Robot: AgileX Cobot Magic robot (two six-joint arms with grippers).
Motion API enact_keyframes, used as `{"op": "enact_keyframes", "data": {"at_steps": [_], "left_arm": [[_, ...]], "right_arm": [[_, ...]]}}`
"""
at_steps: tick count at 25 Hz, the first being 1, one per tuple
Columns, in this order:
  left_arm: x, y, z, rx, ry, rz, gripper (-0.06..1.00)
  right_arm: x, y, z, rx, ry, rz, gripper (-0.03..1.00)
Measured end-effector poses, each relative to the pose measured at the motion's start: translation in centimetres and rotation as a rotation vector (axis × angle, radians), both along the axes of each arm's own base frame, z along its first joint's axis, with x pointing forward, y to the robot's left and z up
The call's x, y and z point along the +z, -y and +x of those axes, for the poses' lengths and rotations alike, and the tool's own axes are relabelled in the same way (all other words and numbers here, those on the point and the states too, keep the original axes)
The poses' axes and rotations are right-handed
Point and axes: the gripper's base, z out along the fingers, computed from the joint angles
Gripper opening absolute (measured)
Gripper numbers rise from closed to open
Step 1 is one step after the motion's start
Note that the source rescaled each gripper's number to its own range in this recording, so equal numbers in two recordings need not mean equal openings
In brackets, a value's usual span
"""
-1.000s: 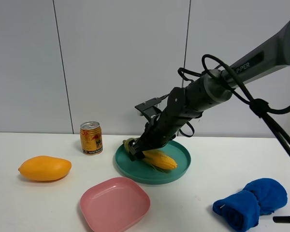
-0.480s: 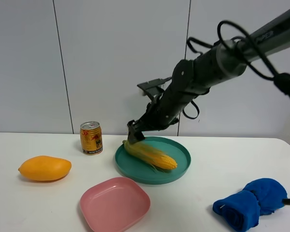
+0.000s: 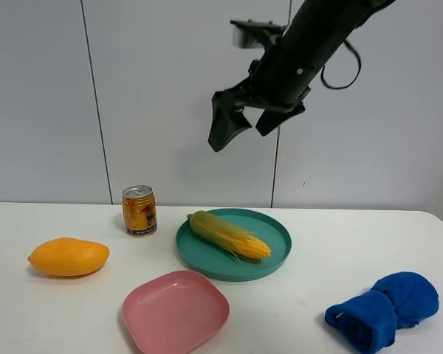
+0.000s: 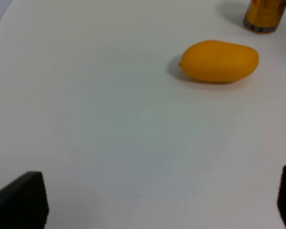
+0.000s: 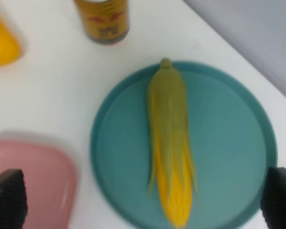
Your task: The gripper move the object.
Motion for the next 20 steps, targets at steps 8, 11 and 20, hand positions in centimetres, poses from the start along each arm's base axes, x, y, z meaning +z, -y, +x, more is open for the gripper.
{"op": "enact_keyframes", "data": {"at_steps": [8,11,20], "left_arm": [[0.0,0.0,0.0,0.000,0.000,0.000,1.00],[0.0,0.0,0.0,0.000,0.000,0.000,1.00],[0.0,0.0,0.0,0.000,0.000,0.000,1.00]], "right_arm": [[5.8,2.3,-5.1,0.007,-0.074,0.016,1.00],[7.3,2.7,-6.8,-0.004,-0.112,0.044,1.00],[11.5,3.8,-12.3,0.036,-0.099,0.062,1.00]]}}
